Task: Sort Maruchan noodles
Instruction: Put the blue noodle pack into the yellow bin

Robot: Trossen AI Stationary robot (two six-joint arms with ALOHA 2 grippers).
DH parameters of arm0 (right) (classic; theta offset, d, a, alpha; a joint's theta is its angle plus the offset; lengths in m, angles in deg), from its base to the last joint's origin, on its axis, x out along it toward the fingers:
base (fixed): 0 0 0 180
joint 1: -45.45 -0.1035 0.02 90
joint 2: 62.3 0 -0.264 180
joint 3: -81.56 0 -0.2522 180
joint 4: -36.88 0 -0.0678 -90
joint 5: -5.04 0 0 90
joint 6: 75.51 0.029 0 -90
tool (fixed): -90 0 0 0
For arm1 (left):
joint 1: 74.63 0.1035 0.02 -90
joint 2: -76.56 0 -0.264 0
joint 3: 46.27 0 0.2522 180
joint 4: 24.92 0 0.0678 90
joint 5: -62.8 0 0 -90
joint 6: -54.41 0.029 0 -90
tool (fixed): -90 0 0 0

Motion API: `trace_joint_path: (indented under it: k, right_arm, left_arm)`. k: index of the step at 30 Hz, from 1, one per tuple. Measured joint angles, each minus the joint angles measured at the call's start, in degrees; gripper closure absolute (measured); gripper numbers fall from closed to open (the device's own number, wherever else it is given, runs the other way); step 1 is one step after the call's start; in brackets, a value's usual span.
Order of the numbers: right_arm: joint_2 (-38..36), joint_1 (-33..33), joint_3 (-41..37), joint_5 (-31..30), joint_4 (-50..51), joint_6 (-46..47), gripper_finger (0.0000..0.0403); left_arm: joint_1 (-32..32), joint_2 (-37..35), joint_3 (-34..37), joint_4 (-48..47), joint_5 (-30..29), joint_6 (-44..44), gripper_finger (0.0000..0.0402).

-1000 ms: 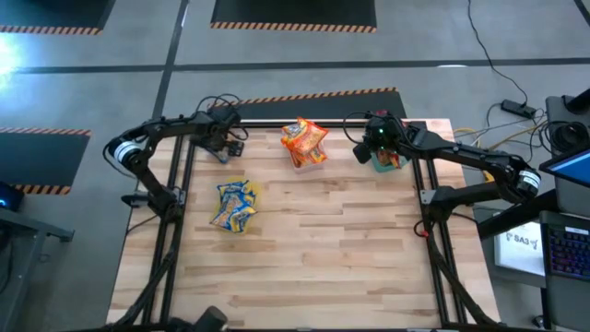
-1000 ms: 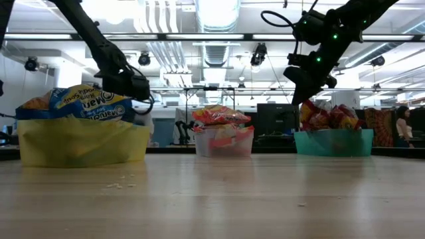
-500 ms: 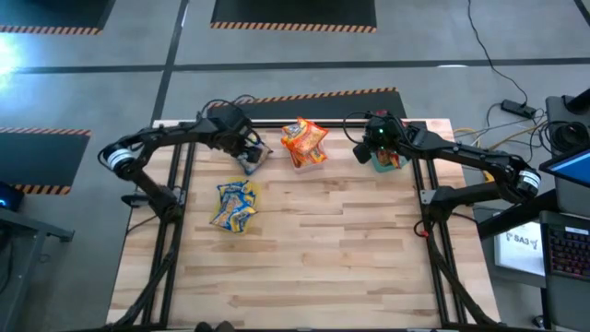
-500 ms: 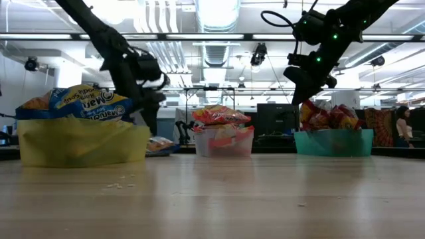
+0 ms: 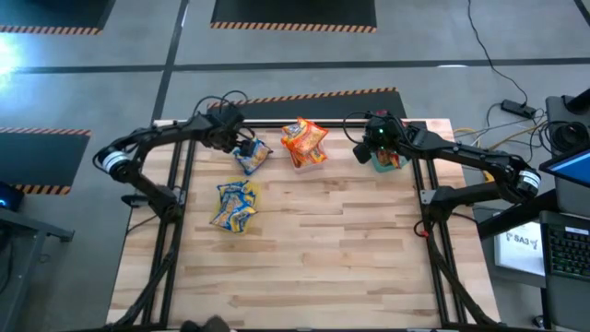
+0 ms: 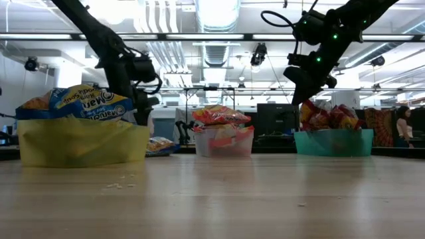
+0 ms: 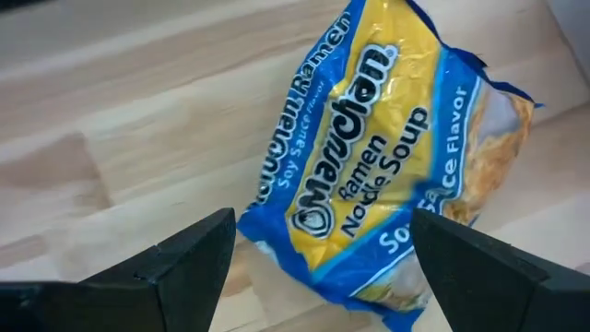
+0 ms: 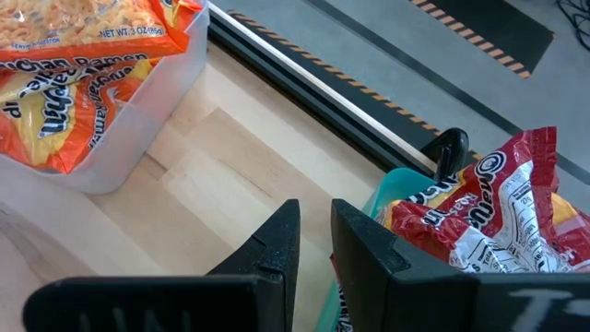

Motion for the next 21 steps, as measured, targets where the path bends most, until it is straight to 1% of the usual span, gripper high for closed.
trace_joint_path:
  k: [2,9,11,15,18,21]
  right_arm:
    - [0.00,0.02,0.00,-0.02,0.00,0.00,0.0346]
    - [0.00,0.02,0.00,0.00,0.00,0.00,0.0346]
    - [0.00,0.01,0.00,-0.01,0.00,0.00,0.0346]
    - [0.00,0.00,0.00,-0.02,0.00,0.00,0.0346]
    - [0.00,0.01,0.00,-0.02,0.00,0.00,0.0346]
    - [0.00,0.01,0.00,-0.02,0.00,0.00,0.0346]
  left_arm:
    - [0.62,0.94,0.16,0.95,1.70,0.12,0.0092]
    - [1.68,5.11,0.24,4.27,1.75,-1.15,0.0092]
    - [2.12,6.54,0.24,5.79,3.72,-1.18,0.0092]
    - [2.66,9.05,0.22,9.10,10.43,-1.08,0.0092]
    - [2.81,9.99,0.17,10.25,13.13,-0.89,0.0092]
    - [2.75,10.01,0.17,11.10,13.68,-0.69,0.0092]
